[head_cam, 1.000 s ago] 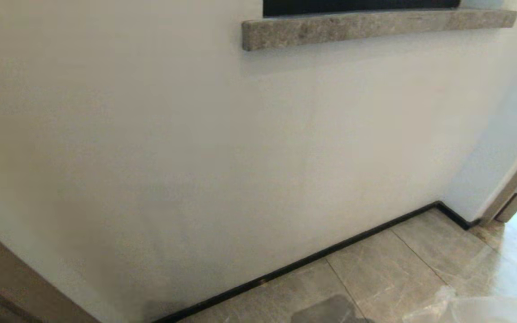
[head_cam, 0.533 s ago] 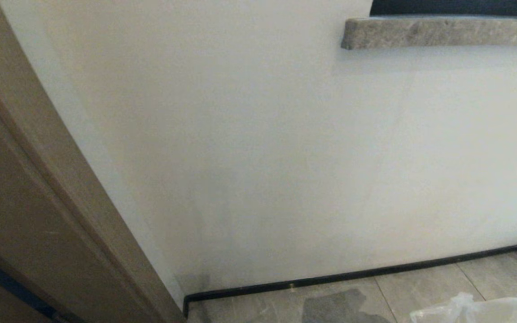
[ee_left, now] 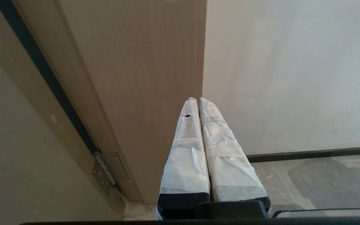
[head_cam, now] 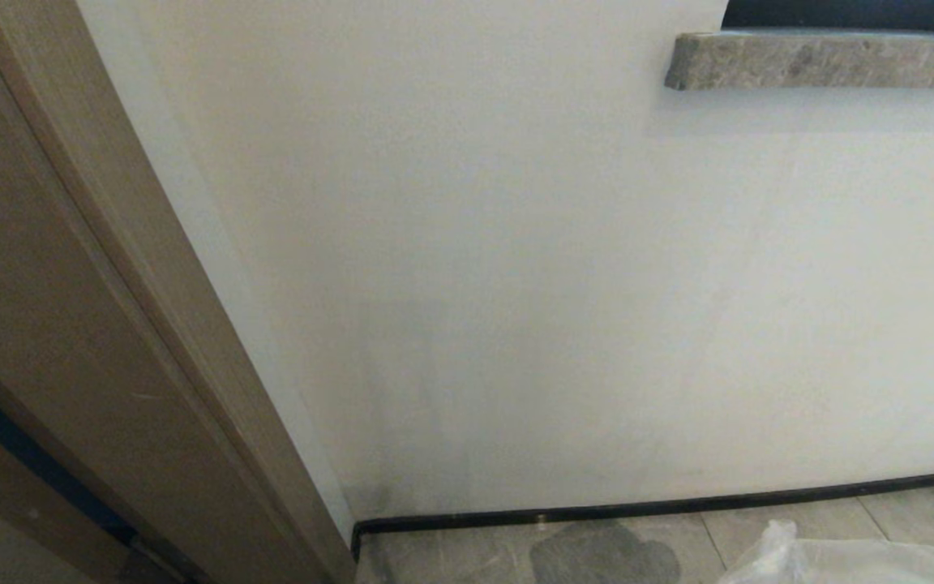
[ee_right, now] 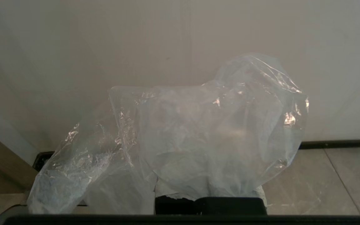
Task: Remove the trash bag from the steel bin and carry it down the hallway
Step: Put the trash bag at the door
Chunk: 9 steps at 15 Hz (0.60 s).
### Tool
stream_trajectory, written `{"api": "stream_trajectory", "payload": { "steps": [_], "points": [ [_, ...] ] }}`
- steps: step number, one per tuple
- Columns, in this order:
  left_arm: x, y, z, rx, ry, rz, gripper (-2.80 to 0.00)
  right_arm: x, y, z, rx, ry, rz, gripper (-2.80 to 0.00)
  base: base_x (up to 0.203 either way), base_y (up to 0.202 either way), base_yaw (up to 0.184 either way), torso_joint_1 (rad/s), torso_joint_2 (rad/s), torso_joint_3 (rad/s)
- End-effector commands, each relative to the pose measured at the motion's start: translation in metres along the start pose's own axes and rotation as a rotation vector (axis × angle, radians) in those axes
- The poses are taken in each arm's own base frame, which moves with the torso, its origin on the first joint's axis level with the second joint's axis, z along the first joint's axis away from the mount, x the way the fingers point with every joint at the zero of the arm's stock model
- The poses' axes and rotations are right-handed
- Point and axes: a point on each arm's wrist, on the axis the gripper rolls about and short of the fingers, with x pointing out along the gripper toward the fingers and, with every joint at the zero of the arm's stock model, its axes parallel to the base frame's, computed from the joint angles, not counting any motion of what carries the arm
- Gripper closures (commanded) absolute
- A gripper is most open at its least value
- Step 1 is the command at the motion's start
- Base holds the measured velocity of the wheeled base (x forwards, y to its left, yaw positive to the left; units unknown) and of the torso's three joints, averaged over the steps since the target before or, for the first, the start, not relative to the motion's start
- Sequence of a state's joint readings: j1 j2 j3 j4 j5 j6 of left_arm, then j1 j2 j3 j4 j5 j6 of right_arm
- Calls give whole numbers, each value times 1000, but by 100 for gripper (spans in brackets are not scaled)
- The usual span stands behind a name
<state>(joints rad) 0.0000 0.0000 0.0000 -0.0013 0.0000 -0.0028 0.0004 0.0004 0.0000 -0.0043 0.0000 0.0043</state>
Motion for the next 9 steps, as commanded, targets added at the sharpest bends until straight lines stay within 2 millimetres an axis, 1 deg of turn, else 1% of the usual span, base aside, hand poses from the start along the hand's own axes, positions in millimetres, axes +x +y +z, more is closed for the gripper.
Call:
{"api": "stream_trajectory", "payload": {
  "steps": [1,9],
  "points": [
    [0,0,0,0,-2,0,0,0,0,0,0,1,0,0,0,0,0,0,0,0],
    [0,0,0,0,0,0,0,0,0,0,2,1,-1,0,0,0,0,0,0,0]
  ]
}}
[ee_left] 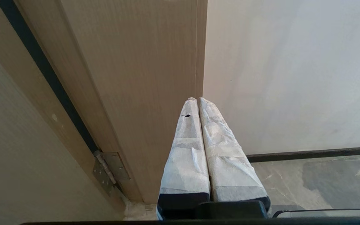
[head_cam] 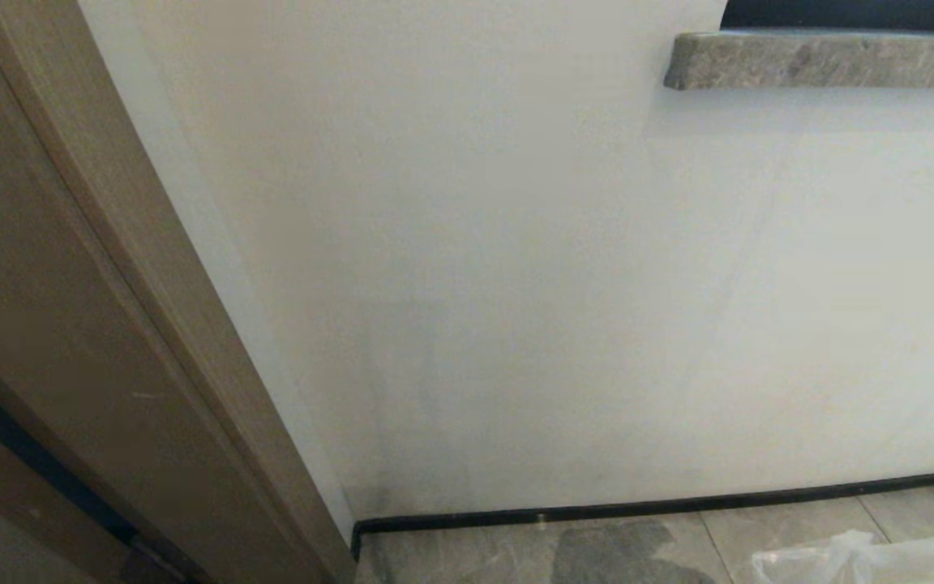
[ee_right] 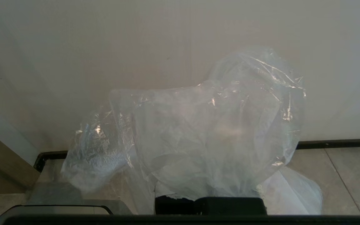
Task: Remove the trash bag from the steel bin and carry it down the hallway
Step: Put the trash bag at the door
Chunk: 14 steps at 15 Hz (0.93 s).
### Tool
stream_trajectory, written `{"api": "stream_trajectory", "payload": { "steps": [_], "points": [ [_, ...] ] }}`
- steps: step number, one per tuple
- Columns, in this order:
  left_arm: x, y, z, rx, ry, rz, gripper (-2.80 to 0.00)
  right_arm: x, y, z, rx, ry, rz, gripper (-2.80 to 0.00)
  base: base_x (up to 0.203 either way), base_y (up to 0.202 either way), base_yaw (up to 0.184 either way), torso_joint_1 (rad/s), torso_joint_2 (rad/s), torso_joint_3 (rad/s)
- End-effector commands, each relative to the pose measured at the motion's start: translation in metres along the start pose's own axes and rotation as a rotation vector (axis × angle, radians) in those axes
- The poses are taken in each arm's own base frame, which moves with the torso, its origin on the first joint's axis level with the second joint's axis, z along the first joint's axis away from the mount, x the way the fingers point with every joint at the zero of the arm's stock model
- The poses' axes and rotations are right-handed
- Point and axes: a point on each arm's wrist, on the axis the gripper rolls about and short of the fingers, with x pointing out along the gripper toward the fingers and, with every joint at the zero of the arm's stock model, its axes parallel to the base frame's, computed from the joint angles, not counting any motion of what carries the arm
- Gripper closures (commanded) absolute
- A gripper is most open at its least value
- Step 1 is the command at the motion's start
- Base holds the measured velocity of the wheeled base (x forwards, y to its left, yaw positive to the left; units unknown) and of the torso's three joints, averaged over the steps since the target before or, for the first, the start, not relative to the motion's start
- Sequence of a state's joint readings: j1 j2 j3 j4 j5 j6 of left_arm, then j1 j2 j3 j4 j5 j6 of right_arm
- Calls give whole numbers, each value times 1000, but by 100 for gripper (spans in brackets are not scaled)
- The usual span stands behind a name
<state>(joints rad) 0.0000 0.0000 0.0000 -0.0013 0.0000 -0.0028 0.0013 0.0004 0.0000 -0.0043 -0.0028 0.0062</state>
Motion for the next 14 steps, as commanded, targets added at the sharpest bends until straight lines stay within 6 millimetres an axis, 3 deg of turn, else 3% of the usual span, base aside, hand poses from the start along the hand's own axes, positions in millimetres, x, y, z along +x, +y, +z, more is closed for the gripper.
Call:
{"api": "stream_trajectory", "payload": {
  "steps": [1,6,14],
  "points": [
    [0,0,0,0,0,1,0,0,0,0,0,1,1,0,0,0,0,0,0,0],
    [0,0,0,-2,0,0,0,0,0,0,0,1,1,0,0,0,0,1,1,-30],
    [0,0,0,-5,0,0,0,0,0,0,0,1,-1,0,0,0,0,1,2,-183]
  ]
}}
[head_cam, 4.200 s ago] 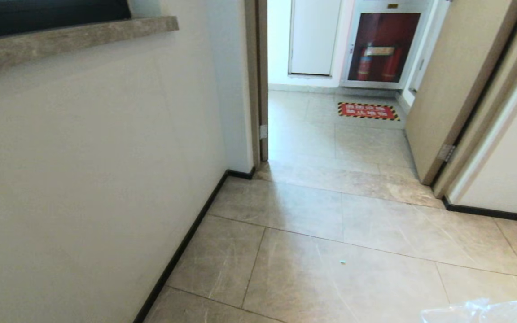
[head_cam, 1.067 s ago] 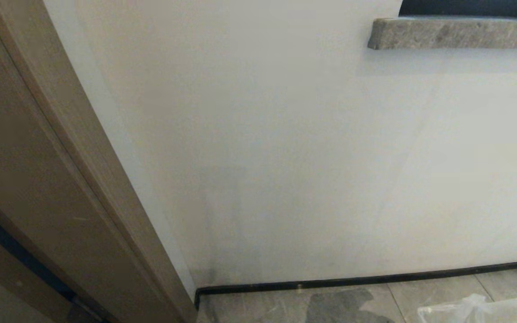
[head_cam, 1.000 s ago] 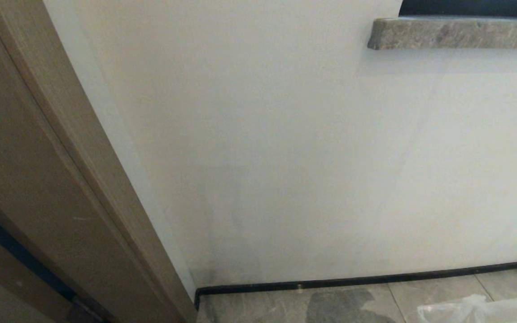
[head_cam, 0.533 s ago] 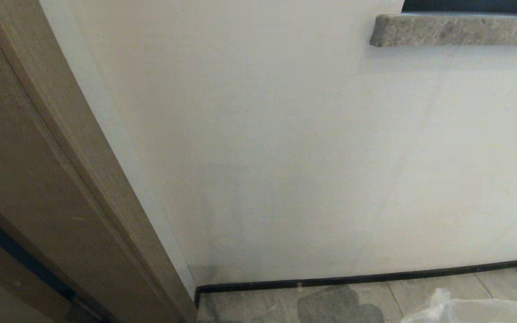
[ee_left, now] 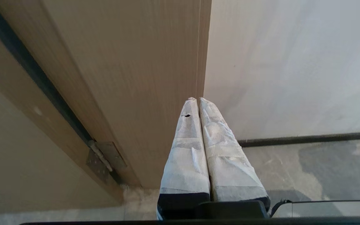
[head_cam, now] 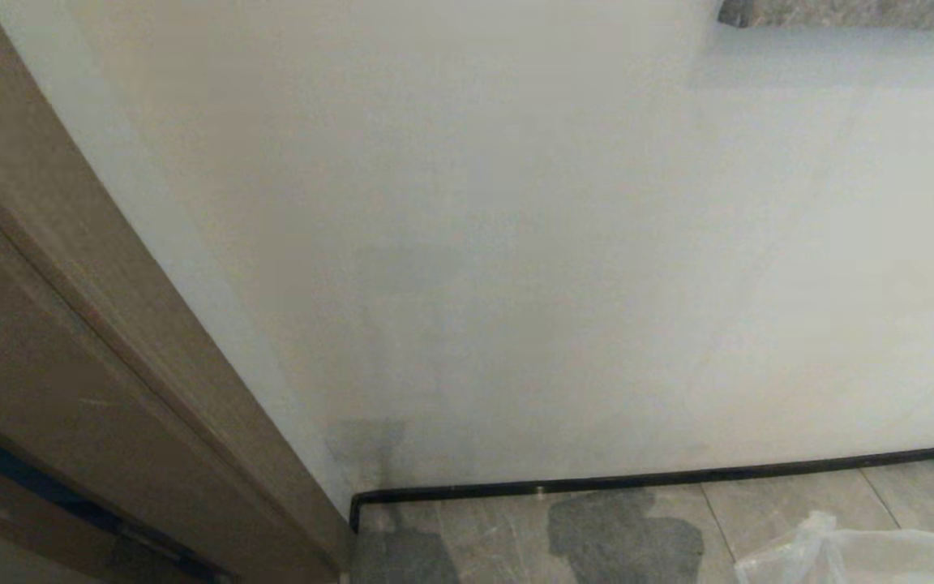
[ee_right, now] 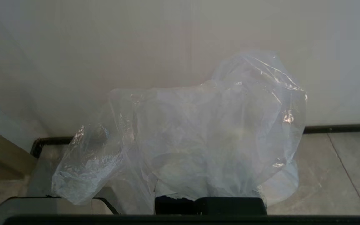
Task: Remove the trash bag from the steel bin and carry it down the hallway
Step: Put the trash bag at the door
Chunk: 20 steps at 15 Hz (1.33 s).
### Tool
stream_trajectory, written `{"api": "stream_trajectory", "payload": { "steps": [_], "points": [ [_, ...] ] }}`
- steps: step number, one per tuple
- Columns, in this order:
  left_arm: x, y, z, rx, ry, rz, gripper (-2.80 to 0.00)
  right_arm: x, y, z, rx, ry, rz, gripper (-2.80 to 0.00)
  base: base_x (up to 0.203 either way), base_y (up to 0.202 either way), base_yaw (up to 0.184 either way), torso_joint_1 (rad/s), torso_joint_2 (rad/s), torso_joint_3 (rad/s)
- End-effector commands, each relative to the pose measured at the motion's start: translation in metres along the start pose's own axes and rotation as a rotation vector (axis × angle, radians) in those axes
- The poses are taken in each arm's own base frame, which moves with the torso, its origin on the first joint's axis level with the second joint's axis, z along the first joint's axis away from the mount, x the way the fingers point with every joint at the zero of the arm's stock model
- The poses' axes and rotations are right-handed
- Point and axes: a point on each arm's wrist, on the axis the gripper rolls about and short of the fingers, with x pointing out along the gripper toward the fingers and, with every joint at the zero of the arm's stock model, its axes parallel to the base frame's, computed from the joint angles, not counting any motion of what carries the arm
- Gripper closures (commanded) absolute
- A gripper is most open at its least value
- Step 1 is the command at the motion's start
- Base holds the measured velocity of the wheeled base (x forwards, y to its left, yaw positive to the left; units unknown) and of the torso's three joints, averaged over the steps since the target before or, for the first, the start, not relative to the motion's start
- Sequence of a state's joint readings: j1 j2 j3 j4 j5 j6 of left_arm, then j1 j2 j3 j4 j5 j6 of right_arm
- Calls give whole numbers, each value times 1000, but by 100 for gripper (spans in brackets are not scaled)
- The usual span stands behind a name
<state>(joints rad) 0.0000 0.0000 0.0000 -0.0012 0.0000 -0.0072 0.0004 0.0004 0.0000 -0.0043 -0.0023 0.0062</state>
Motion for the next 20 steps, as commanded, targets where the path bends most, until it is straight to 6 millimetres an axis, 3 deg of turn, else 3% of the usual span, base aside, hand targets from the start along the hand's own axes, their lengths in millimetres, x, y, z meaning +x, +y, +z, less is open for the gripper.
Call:
{"api": "stream_trajectory", "payload": {
  "steps": [1,13,20],
  "points": [
    [0,0,0,0,0,0,0,0,0,0,0,1,2,0,0,0,0,2,2,-198],
    [0,0,0,0,0,0,0,0,0,0,0,1,0,0,0,0,0,2,3,-200],
    [0,0,0,0,0,0,0,0,0,-1,-3,17,-1,0,0,0,0,2,1,-34]
  ]
}}
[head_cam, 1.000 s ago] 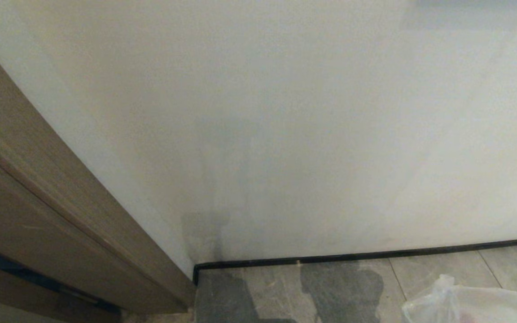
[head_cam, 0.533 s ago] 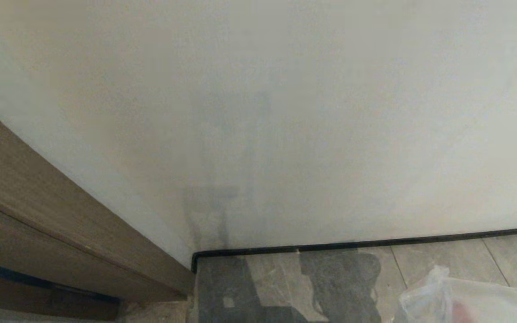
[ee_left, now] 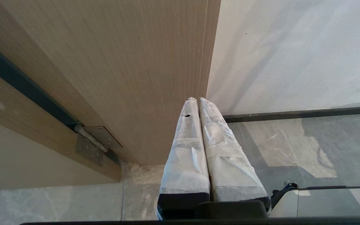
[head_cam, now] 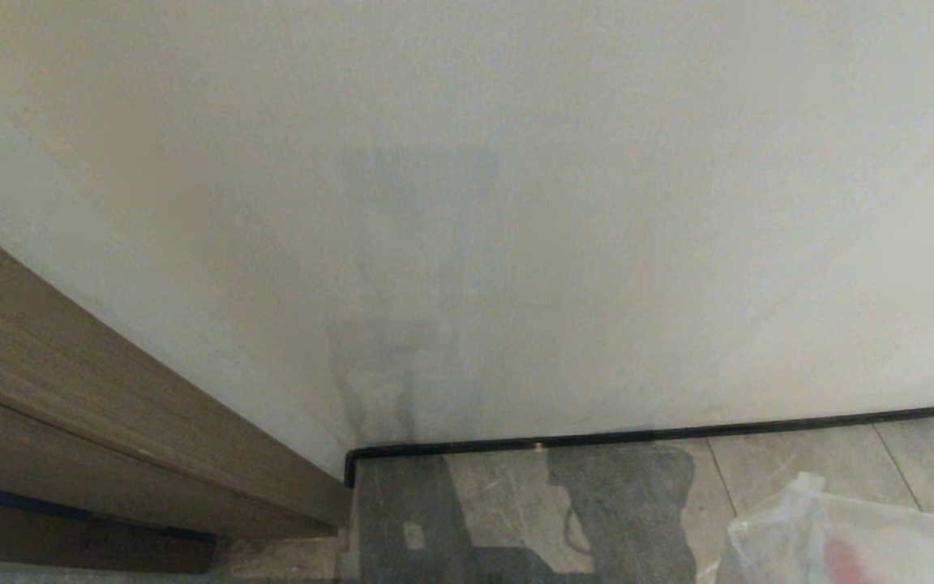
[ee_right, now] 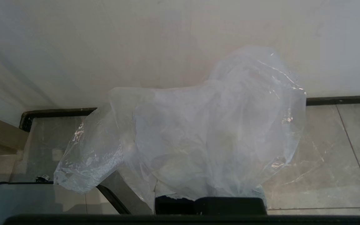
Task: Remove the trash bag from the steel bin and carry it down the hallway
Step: Put the trash bag at the door
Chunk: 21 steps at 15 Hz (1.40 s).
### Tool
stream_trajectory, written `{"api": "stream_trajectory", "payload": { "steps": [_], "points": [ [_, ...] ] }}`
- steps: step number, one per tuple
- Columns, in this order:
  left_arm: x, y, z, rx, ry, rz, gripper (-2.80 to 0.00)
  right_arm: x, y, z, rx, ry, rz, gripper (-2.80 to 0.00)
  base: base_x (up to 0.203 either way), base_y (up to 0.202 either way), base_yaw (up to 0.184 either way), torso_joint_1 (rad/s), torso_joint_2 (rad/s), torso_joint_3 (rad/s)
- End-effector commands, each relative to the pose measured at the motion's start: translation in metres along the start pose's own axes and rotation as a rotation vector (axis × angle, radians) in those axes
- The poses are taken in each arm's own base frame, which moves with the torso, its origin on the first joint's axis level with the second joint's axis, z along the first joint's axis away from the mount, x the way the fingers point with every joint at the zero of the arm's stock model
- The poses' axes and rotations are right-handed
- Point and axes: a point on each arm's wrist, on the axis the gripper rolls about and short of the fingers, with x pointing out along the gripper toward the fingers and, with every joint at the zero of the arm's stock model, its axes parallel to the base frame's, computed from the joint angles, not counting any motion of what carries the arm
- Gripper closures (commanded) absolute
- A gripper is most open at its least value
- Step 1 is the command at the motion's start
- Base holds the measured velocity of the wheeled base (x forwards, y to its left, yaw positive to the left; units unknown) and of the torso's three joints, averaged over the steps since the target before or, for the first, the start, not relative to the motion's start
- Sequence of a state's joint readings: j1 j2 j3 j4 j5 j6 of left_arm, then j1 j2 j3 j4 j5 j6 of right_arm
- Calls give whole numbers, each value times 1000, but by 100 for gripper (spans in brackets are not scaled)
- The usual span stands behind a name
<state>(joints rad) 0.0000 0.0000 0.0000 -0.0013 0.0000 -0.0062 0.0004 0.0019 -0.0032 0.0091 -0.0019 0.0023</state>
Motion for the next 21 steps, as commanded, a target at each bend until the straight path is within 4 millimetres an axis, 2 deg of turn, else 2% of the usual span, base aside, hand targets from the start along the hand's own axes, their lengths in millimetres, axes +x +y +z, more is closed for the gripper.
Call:
{"api": "stream_trajectory", "payload": {
  "steps": [1,3,5,7,9,11,15,18,21],
  "points": [
    [0,0,0,0,0,0,0,-1,0,3,-4,-6,1,0,0,0,0,0,0,0],
    [0,0,0,0,0,0,0,-5,0,20,-5,21,-1,0,0,0,0,0,0,0],
    [0,0,0,-1,0,0,0,-12,0,21,-3,139,21,0,0,0,0,0,0,0],
    [0,0,0,0,0,0,0,-18,2,34,0,205,85,0,0,0,0,0,0,0],
    [0,0,0,0,0,0,0,-14,2,50,-16,264,104,0,0,0,0,0,0,0],
    [0,0,0,0,0,0,0,0,2,67,-38,346,111,0,0,0,0,0,0,0],
    [0,0,0,0,0,0,0,39,3,97,-70,516,131,0,0,0,0,0,0,0],
    [0,0,0,0,0,0,0,72,4,106,-78,602,160,0,0,0,0,0,0,0],
    [0,0,0,0,0,0,0,98,5,101,-90,688,177,0,0,0,0,0,0,0]
  ]
}}
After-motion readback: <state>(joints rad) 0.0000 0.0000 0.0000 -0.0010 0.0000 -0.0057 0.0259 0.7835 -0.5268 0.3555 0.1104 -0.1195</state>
